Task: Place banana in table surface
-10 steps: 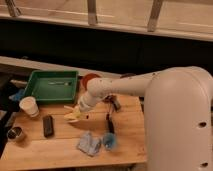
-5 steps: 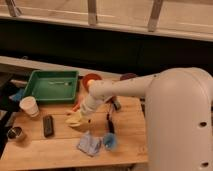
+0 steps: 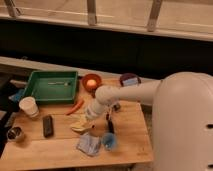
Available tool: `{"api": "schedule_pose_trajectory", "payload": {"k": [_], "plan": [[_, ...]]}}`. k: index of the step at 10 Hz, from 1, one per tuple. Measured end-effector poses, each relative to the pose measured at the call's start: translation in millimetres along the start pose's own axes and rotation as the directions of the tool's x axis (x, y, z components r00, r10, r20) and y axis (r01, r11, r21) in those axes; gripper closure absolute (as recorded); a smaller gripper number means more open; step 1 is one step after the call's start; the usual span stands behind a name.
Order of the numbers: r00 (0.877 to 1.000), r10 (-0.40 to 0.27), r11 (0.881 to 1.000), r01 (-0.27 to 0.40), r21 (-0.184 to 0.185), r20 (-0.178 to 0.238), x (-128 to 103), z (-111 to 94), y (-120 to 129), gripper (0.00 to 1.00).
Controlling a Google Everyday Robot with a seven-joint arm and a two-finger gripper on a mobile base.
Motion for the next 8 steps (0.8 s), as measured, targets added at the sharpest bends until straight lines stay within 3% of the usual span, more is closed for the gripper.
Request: {"api": "schedule_pose_trajectory", "payload": {"k": [3, 5, 8], "plan": [[0.999, -0.033, 0.999, 0.034, -0.032, 0.016, -5, 3, 5, 0.2], [0.998, -0.045, 0.998, 0.046, -0.033, 0.04, -13, 4, 9, 0.2], [0.998, -0.047, 0.998, 0.048, -0.033, 0.04, -13, 4, 9, 0.2]]}}
